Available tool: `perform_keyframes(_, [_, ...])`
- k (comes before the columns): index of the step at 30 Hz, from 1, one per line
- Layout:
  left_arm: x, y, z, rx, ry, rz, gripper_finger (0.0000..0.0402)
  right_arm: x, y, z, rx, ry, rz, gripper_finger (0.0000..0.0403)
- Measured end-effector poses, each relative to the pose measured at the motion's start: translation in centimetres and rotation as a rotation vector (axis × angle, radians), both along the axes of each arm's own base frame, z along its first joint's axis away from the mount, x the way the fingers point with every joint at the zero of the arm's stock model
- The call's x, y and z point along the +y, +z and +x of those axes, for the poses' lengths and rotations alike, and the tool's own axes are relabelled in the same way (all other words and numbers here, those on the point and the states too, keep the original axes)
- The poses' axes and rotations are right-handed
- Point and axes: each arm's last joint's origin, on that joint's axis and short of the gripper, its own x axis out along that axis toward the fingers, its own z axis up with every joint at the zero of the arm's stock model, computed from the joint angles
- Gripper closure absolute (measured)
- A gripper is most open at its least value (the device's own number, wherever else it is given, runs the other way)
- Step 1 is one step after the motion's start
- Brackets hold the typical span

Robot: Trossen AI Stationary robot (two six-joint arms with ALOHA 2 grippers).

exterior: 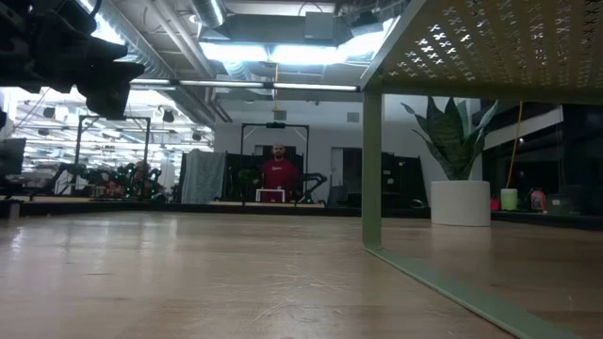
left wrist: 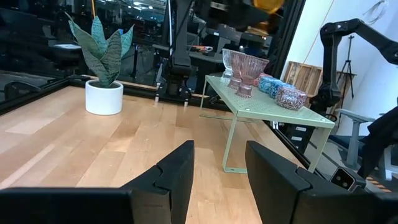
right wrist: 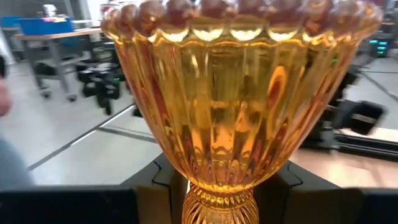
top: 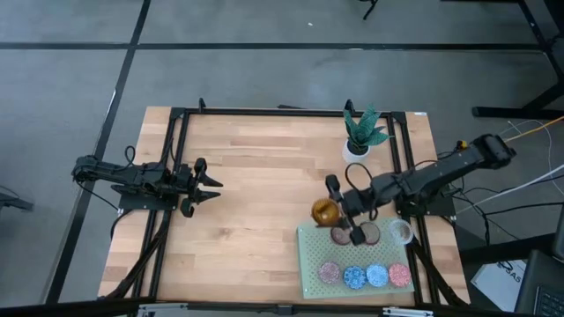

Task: Pick & Place candle stick holders
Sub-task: Put the brown glass candle holder on the shelf

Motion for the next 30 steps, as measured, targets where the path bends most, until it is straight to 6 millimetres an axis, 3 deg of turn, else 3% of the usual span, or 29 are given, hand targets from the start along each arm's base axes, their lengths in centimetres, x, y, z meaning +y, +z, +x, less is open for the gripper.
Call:
perform_keyframes(14, [0.0, 0.0, 0.0, 0.0, 0.0, 0.0, 0.0261, 4.7, 0.4, -2.5, -0.047, 0.203, -0.034, 0.0274])
perform_keyframes(20, [0.0, 0.0, 0.0, 0.0, 0.0, 0.0, 0.0261, 7.3, 2.6, -4.0, -0.054, 0.305, -0.03, 0.0274])
perform_keyframes(30, [0.0, 0.0, 0.0, 0.0, 0.0, 0.0, 0.0261, 10.2, 3.2, -6.9, 0.025, 0.301, -0.093, 0.0274])
